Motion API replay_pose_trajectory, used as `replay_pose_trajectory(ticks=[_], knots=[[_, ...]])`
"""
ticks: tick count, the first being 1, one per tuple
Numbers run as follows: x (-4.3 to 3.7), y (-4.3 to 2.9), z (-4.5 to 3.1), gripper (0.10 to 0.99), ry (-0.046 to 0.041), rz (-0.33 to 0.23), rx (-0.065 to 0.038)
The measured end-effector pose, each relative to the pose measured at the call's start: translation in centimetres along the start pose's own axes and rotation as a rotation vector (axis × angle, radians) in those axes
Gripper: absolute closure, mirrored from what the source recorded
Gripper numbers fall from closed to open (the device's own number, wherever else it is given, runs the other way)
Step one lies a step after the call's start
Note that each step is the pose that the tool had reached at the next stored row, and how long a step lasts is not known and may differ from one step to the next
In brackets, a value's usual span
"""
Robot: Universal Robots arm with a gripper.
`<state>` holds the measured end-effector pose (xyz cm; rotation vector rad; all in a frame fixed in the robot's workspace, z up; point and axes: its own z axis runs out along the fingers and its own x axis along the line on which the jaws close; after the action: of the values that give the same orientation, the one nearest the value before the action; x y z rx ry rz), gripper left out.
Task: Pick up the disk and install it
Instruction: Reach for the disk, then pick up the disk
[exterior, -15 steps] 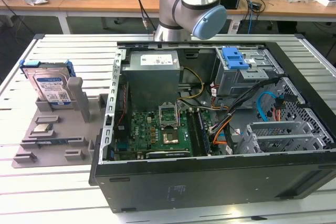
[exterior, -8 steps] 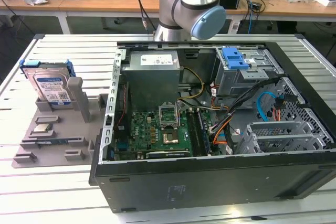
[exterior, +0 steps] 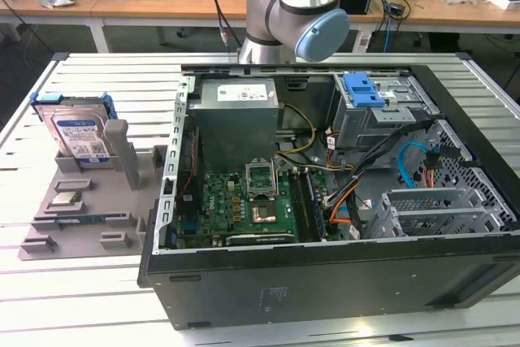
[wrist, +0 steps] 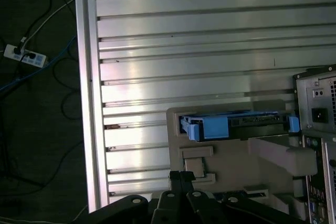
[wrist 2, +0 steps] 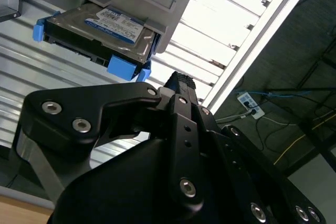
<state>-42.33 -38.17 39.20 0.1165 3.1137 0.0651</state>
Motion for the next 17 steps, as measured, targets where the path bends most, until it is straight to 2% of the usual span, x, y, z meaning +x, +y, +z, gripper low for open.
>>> replay_pose_trajectory(ticks=[9, 12, 17], knots=[[0.01, 0.04, 0.00, 0.980, 0.0002, -0.007, 0.000], [0.01, 0.04, 0.00, 0.980, 0.0025, -0.059, -0.001], [0.01, 0.05, 0.00, 0.980, 0.0093, -0.220, -0.005]])
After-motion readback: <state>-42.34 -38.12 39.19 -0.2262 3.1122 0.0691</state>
